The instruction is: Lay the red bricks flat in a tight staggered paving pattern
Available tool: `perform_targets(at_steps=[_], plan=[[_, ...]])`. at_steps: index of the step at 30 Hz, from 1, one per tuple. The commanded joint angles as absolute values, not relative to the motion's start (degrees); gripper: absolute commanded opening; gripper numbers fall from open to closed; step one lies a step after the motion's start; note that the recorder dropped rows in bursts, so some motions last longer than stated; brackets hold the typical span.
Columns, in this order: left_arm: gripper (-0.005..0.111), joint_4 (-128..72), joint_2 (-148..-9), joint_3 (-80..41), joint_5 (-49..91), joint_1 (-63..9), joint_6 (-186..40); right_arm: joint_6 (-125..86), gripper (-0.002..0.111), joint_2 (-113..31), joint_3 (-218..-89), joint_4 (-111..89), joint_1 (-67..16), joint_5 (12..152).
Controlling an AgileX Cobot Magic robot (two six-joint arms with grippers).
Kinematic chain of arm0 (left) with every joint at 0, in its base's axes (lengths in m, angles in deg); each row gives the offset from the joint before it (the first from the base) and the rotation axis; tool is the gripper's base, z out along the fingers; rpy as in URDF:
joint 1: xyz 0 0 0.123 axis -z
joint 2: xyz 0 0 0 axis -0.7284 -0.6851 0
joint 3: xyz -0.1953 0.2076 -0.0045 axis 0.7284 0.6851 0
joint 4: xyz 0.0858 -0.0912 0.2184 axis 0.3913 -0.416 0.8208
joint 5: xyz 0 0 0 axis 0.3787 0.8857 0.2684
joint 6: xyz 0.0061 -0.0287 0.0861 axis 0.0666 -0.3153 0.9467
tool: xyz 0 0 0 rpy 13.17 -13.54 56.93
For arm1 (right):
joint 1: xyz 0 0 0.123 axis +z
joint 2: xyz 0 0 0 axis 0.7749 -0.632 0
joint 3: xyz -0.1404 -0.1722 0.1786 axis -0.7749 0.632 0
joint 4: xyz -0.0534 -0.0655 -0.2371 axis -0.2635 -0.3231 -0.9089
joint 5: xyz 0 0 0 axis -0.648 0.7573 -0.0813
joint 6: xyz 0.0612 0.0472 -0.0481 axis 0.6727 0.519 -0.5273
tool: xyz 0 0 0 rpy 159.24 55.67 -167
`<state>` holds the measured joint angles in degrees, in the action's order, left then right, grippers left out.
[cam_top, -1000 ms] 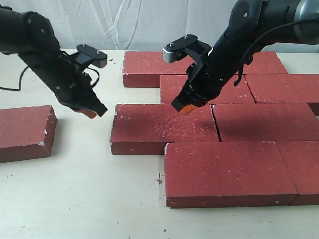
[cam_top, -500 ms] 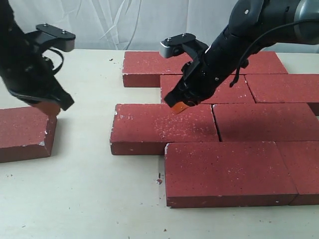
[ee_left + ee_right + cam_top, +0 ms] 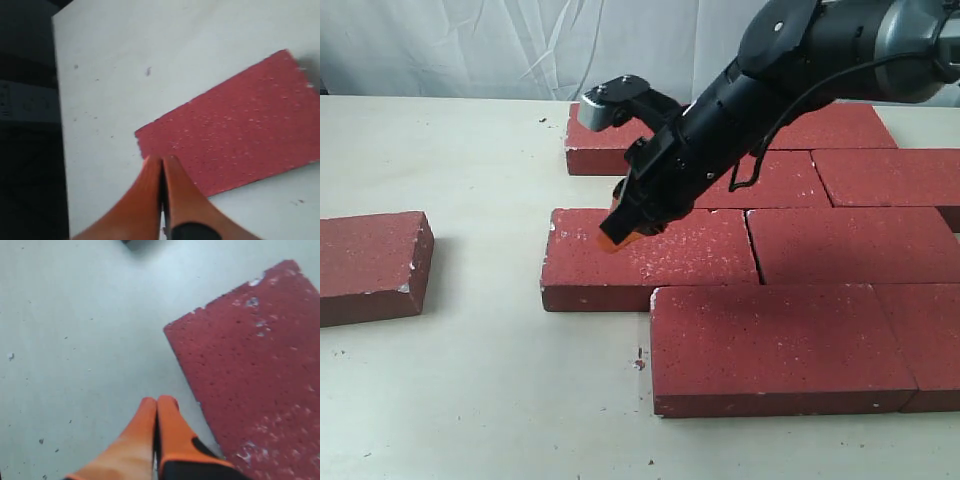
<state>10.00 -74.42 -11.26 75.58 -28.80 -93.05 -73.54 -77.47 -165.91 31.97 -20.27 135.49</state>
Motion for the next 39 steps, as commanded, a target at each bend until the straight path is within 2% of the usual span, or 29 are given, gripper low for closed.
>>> perform_targets(at_steps=[1,7,15,25,29,35,39], plan=[[0.0,17.63,-73.83,-6.33,71.72,-28.93,-100.34,-76.7,-0.001,-77.55,-165.91,32.36,-17.68,135.63],[0.0,13.08,-73.83,-4.72,61.05,-39.17,-100.57,-77.35,-0.001,-77.55,-165.91,33.02,-15.66,135.61],[0.0,-7.36,-81.84,-4.87,53.12,-54.73,-88.56,-77.48,-0.001,-77.55,-165.91,34.16,-12.36,134.32],[0.0,-10.67,-99.1,-18.13,64.63,-67.31,-85.5,-78.47,-0.001,-77.55,-165.91,32.02,-11.18,133.41],[0.0,-6.36,-105.66,-22.03,70.26,-71.33,-88.81,-78.47,-0.001,-77.55,-165.91,30.03,-11.18,133.96],[0.0,-9.08,-112.36,-22.54,67.06,-76.95,-91.68,-78.47,-0.001,-78.12,-165.91,30.57,-10.81,130.02],[0.0,-14.88,-115.66,-22.54,64.46,-77.81,-88.47,-78.47,-0.001,-79.63,-165.91,30.3,-10.81,128.34]])
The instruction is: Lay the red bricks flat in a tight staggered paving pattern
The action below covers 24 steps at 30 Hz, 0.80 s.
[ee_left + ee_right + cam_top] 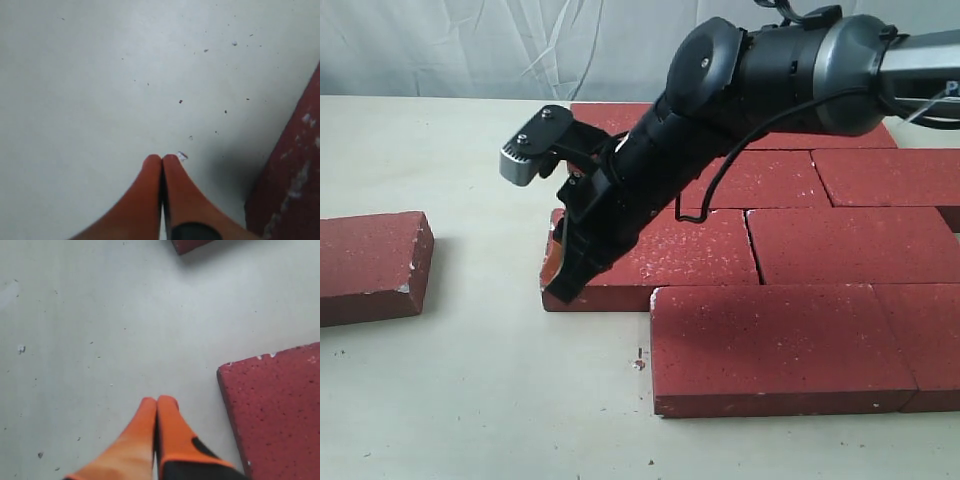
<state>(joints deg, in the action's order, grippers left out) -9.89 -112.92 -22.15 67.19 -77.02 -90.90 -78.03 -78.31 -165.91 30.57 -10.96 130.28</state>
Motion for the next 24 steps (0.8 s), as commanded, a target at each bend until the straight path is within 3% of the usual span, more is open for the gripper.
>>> perform_targets(at_steps=[1,9,17,19,24], plan=[[0.0,-16.49,-116.2,-22.54,64.0,-77.81,-86.91,-78.47,-0.001,-80.08,-165.91,30.3,-10.81,127.84],[0.0,-32.68,-119.43,-22.54,62.94,-77.32,-74.34,-78.47,-0.001,-81.93,-165.91,31.95,-10.81,125.95],[0.0,-43.4,-119.43,-22.54,61.35,-71.73,-67.05,-82.4,-0.001,-82.51,-166.89,36.61,-9.66,120.95],[0.0,-44.4,-119.43,-22.54,61.23,-71.17,-66.23,-79.71,-0.001,-84.42,-171.14,35.96,-8.31,117.75],[0.0,-46.98,-119.43,-22.54,60.82,-71.03,-65.62,-71.21,-0.001,-94.65,-187.35,26.58,-4.74,130.6]])
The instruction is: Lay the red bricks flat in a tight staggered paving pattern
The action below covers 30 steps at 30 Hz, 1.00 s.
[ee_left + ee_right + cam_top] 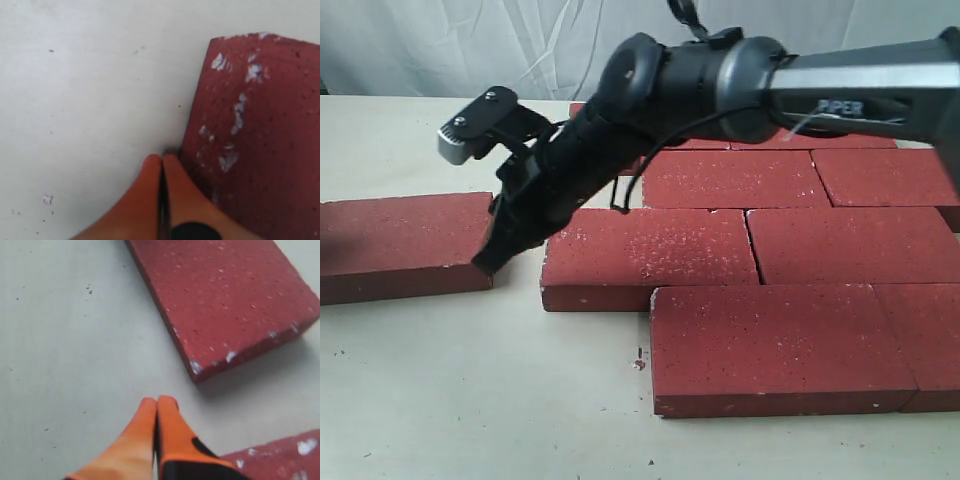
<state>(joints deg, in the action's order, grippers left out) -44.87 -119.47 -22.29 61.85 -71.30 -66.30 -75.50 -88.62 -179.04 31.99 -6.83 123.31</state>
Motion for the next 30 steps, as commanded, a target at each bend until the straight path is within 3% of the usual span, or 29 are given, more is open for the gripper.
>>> perform_targets(at_steps=[1,11,30], plan=[[0.0,-47.21,-119.43,-22.54,60.71,-71.03,-65.16,-71.23,-0.001,-96.62,-190.03,25.89,-4.03,132.2],[0.0,-50.19,-119.43,-22.54,59.51,-71.03,-63.03,-68.05,-0.001,-109.32,-205.96,22.53,-1.49,136.29],[0.0,-69.61,-124.31,-23.3,57.21,-67.7,-43.57,-59.49,-0.001,-110.66,-206.34,7.46,-2.28,123.03]])
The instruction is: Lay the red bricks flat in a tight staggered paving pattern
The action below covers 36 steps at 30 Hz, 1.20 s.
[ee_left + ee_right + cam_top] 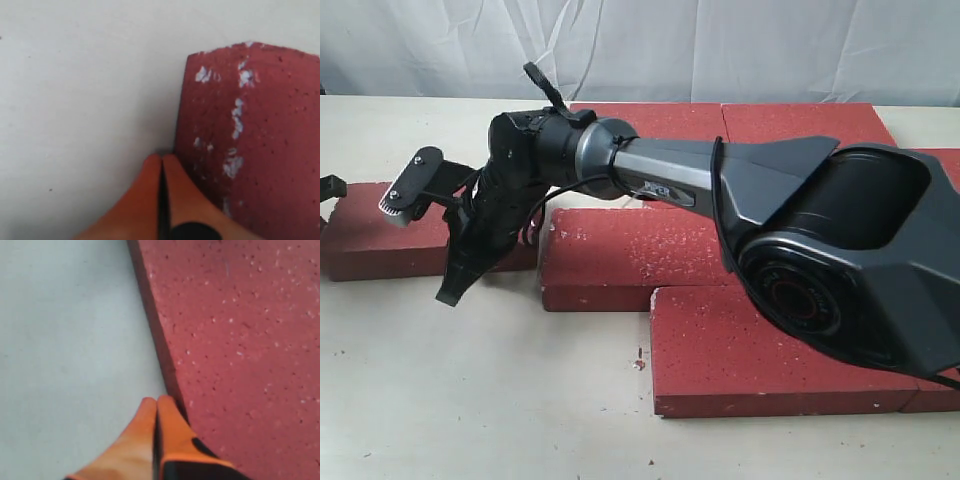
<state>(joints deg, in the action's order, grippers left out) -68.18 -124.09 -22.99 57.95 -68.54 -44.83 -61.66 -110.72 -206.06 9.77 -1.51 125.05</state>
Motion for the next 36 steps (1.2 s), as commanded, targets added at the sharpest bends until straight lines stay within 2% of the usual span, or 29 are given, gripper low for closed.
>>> perform_targets(at_steps=[1,10,18,24,29,36], plan=[[0.0,-69.9,-124.31,-23.3,57.05,-67.7,-43.57,-59.48,-0.001,-110.66,-206.34,7.18,-2.29,122.91],[0.0,-72.39,-124.31,-23.3,55.67,-66.34,-39.95,-57.33,-0.001,-110.66,-206.34,5.79,-2.76,121.49],[0.0,-80.09,-124.31,-23.3,55.18,-65.6,-31.93,-54.37,-0.001,-106.22,-209.76,2.95,-3.36,132.81],[0.0,-81.09,-124.31,-23.3,54.44,-65.6,-31.29,-43.31,-0.001,-101.16,-210.03,-3.74,-9.52,133.17],[0.0,-76.77,-124.31,-24.1,54.39,-65.81,-32.7,-38.73,-0.001,-102.18,-209.92,2.38,-16.68,133.67],[0.0,-75.49,-124.31,-25.11,53.89,-68.6,-34.39,-39.68,-0.001,-107.52,-209.92,2.8,-18.15,133.55]])
